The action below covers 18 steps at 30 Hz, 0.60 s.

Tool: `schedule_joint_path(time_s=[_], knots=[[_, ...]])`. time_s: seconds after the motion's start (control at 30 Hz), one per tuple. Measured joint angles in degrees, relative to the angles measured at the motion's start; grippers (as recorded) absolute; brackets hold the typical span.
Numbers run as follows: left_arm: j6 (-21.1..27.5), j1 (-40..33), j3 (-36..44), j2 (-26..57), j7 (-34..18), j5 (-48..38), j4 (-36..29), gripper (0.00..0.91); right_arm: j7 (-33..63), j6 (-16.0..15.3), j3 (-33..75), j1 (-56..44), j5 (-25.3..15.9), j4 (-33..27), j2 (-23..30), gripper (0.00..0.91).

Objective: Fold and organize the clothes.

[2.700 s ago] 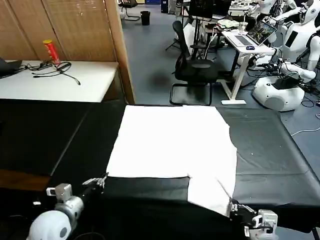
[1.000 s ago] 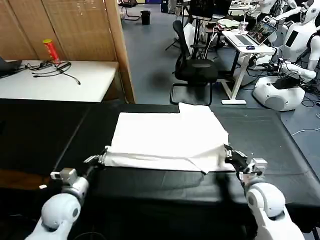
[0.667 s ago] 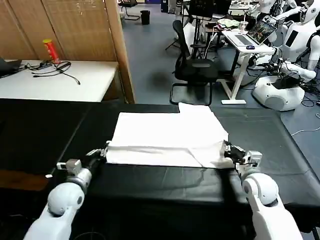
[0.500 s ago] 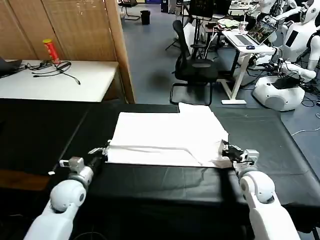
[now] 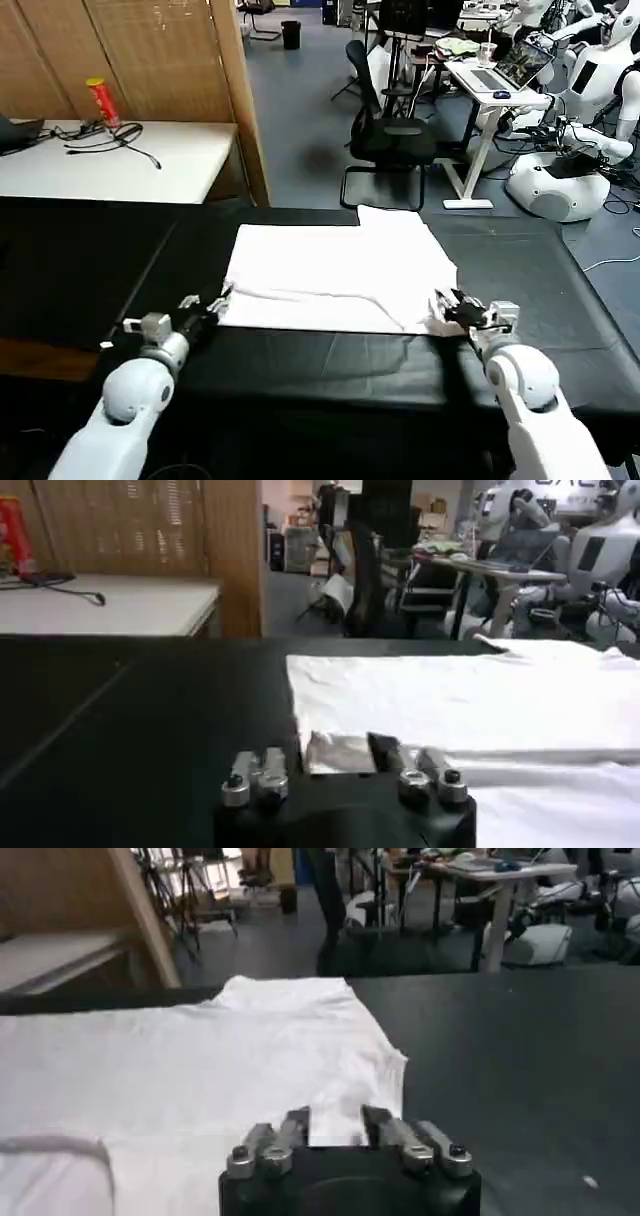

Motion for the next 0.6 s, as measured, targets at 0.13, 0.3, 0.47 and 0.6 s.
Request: schedule_joint_path(time_s=[0.13,0.3,0.47,0.6], knots=[[0.8,3.3,-1.1,0.0,-0.1,-1.6,-2.4,0.878,0.3,-0.4,1.5,-4.7,-0.1,4.1,-0.5,0.878],[0.9,6.4,-1.9,-0.3,-0.1,-1.5,-4.0,0.878,1.0,-0.8,1.8,-7.1,-0.5,5.1,-0.3,0.878],[1.1,7.8,-2.1,-0.4,-0.1,-1.5,-4.1,0.878,0.5,0.2,2.2,-8.1,-1.1,4.4,0.4,0.878],[1.0,7.7,-2.0,-0.5,0.0,-1.5,-3.7,0.878,0.0,0.8,2.3,-7.7,-1.1,3.3,0.5,0.868]])
